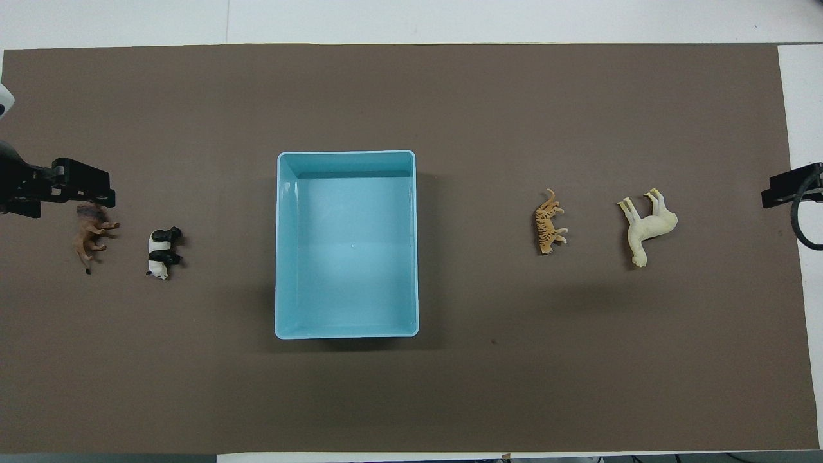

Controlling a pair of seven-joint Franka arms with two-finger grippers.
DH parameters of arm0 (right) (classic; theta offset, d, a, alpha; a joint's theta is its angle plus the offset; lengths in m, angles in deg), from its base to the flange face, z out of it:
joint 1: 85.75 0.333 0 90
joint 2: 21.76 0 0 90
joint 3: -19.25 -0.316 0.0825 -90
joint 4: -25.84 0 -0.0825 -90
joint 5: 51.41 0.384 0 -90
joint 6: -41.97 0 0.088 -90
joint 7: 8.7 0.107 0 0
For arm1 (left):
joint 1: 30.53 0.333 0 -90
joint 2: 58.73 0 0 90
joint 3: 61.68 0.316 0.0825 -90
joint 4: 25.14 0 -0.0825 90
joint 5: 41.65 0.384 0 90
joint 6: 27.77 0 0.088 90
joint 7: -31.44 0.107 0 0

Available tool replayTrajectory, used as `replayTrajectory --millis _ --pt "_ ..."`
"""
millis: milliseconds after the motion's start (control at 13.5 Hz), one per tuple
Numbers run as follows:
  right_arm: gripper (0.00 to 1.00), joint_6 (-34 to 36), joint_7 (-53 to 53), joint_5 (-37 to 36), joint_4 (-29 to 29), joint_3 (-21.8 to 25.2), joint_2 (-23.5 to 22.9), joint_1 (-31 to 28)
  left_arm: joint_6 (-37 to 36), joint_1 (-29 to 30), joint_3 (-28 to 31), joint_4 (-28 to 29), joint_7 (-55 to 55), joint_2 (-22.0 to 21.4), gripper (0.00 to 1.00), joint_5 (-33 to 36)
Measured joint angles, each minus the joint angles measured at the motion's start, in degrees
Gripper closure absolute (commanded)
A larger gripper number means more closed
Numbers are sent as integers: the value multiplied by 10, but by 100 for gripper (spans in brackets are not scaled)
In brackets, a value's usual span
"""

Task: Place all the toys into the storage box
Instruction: 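Reach the left gripper to the panda while the right gripper reaches the cream horse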

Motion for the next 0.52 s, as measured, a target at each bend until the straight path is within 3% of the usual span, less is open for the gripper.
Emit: replayTrajectory --millis 296,519 --pt "0 -9 0 1 -1 -4 0 4 3 1 1 0 1 0 0 0" --pt "0 -92 9 1 -39 -7 -8 26 6 13 1 3 1 0 0 0"
